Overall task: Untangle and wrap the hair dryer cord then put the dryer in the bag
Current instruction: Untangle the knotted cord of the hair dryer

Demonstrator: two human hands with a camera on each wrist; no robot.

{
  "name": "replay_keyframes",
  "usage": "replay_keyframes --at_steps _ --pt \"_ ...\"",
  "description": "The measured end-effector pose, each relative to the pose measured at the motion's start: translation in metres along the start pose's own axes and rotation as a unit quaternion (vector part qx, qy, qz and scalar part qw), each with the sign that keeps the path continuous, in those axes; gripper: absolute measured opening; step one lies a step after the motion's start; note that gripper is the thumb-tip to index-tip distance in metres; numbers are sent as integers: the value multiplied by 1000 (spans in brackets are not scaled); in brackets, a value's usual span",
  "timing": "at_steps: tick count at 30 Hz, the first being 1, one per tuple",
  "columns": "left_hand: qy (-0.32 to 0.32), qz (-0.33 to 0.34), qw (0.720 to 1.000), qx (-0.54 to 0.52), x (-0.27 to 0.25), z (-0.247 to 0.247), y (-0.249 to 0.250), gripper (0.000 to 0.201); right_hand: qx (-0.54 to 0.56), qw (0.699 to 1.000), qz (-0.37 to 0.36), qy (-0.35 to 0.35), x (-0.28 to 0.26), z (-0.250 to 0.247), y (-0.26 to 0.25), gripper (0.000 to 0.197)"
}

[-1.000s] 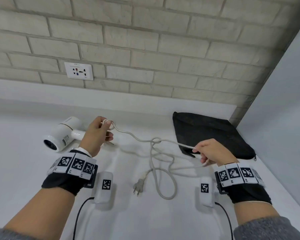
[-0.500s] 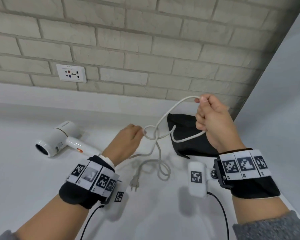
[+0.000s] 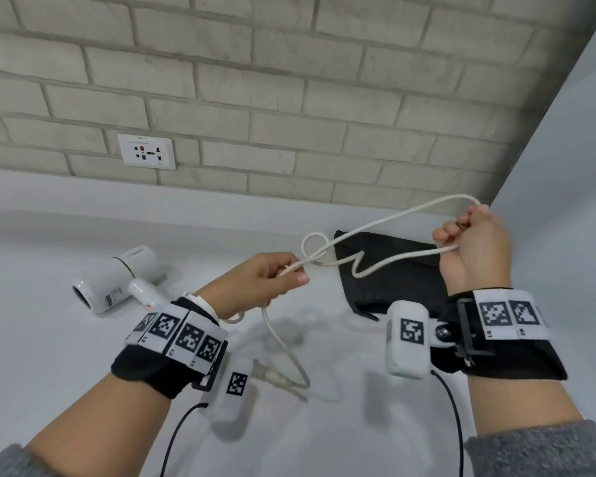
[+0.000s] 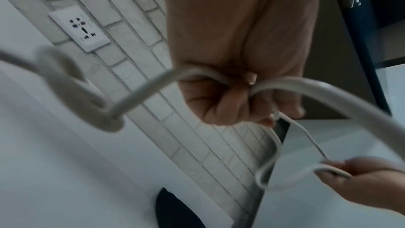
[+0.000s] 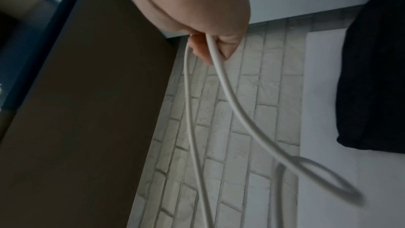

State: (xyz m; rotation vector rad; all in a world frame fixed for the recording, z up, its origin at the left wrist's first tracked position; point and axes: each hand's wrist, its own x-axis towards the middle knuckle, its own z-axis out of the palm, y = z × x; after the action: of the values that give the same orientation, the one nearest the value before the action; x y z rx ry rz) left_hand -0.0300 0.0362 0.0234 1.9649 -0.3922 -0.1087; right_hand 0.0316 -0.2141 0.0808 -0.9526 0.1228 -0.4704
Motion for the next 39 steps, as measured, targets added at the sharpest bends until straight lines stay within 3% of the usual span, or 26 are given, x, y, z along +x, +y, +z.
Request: replay_keyframes --at_steps 3,5,6,8,9,10,12,13,14,16,17,18,21,23,26,29,32,34,36,39 --pt "66 1 997 38 -1 -13 -5 15 -67 998 13 15 12 -16 9 28" --pt "107 12 993 50 -4 -22 -4 17 -196 980 11 -17 14 -25 18 29" --pt "124 18 991 53 -5 -26 -4 19 -309 950 -9 -47 14 -29 22 28" --pt "136 27 988 69 -6 -31 -4 20 -540 828 -107 -110 11 -33 31 20" --pt "129 30 988 83 -6 -32 -6 20 -599 771 -169 -132 5 -30 34 23" --pt "116 32 988 101 -4 -32 -8 21 -614 738 -236 -152 -3 -24 36 27" --pt "80 39 986 139 -1 -29 -11 21 -564 711 -356 -225 -26 -3 35 31" --pt "65 47 985 150 0 -26 -12 20 -548 689 -378 -285 -36 9 36 33" --pt "54 54 985 154 1 -23 -13 18 -552 658 -369 -355 -45 20 36 34" --pt "57 65 986 146 2 -21 -14 17 -592 592 -277 -472 -53 32 44 33" --pt "69 72 985 142 2 -21 -15 16 -602 578 -225 -502 -55 34 47 32" --pt "86 80 983 142 1 -23 -17 15 -599 582 -183 -519 -57 35 48 31" --pt "137 90 978 131 0 -30 -21 16 -545 636 -119 -532 -62 31 48 28" --pt "152 96 976 123 -2 -34 -21 19 -496 712 -118 -483 -58 28 48 27" --pt "192 116 970 97 -6 -40 -19 20 -417 857 -102 -286 -34 21 48 26" --pt "226 98 969 24 -11 -46 -20 21 -290 953 -4 -89 -9 4 40 33" --pt "273 97 951 -112 -13 -51 -24 27 -192 979 61 37 9 -19 35 32" --pt "311 93 929 -175 -15 -57 -24 31 -182 978 84 54 13 -30 36 30" --pt "328 91 921 -191 -16 -62 -23 31 -203 976 80 -20 6 -32 36 31" --pt "317 96 927 -176 -14 -61 -19 31 -217 948 70 -222 -21 -16 32 27"
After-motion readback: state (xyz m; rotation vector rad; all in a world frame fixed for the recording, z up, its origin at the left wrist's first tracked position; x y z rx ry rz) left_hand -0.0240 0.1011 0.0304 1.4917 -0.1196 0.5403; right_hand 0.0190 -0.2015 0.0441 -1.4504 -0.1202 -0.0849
